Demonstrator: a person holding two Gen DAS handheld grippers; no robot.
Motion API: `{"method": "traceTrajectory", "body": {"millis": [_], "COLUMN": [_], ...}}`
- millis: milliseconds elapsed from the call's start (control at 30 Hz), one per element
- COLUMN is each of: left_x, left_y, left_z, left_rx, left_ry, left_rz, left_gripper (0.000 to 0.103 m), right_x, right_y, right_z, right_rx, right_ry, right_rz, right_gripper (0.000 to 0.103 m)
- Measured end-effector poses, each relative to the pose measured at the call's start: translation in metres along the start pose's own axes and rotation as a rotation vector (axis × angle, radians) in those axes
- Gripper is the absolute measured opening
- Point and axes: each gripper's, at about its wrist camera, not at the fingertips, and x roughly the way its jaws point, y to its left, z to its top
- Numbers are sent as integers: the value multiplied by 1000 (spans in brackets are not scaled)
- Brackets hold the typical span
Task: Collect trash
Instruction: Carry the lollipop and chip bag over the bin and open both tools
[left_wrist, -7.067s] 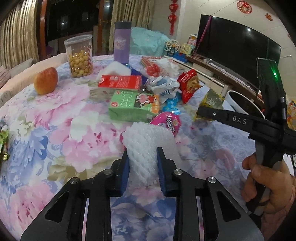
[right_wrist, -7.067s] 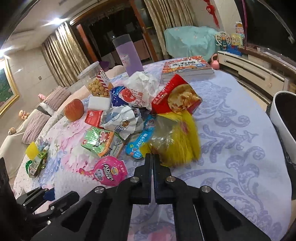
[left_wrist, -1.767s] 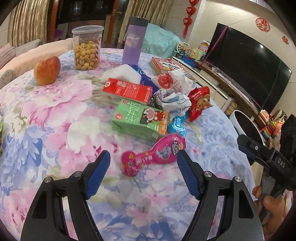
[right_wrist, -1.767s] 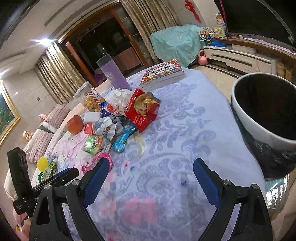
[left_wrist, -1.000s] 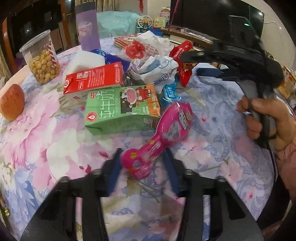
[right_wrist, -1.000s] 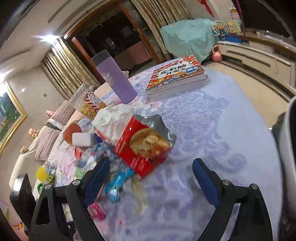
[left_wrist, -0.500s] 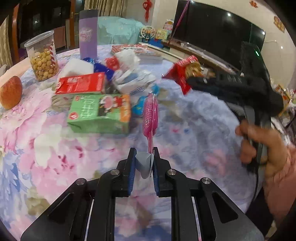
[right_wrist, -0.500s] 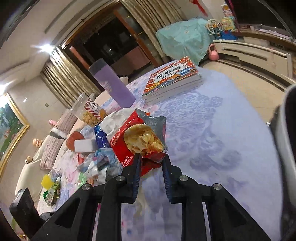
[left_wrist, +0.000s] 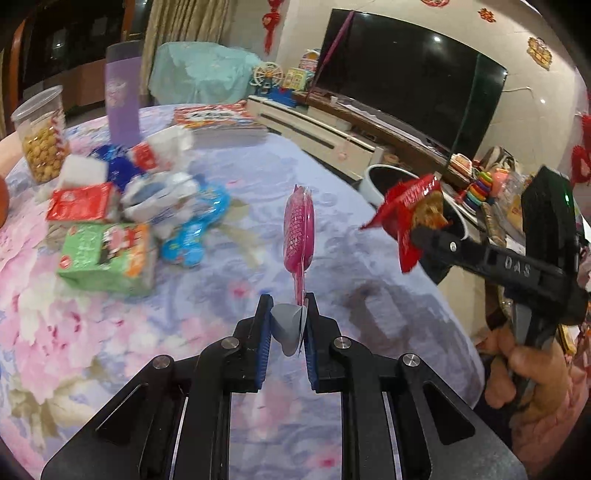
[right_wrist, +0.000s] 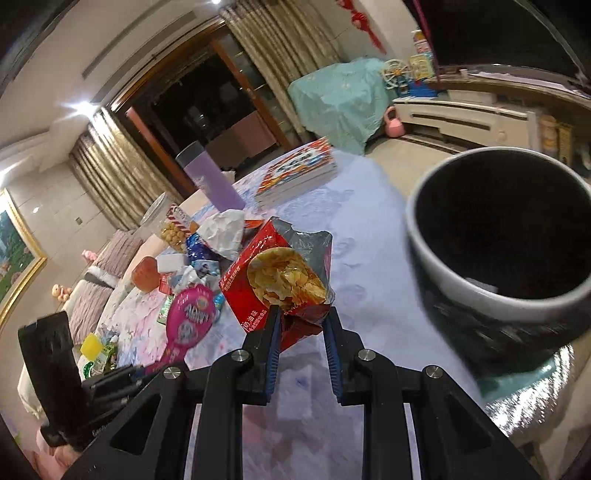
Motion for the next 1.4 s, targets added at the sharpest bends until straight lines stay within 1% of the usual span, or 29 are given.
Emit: {"method": "traceTrajectory", "body": {"millis": [300, 700, 1100, 1400], "left_x": [11, 31, 56, 77], "left_y": [-37, -74, -114, -129], "left_z": [12, 35, 62, 76], "left_rx": [49, 86, 146, 161], "left_ry": [0, 11, 20, 42], "left_rz": [-40, -82, -120, -124], "left_gripper": [14, 14, 15, 15], "right_x": [-32, -61, -72, -71], "right_y": [-27, -58, -84, -98], "right_z": [-7, 1, 19, 35], "right_rx": [48, 82, 104, 101], "right_ry": [-37, -95, -118, -116], "right_rz": [-41, -90, -155, -200], "right_gripper": [23, 23, 23, 23]}}
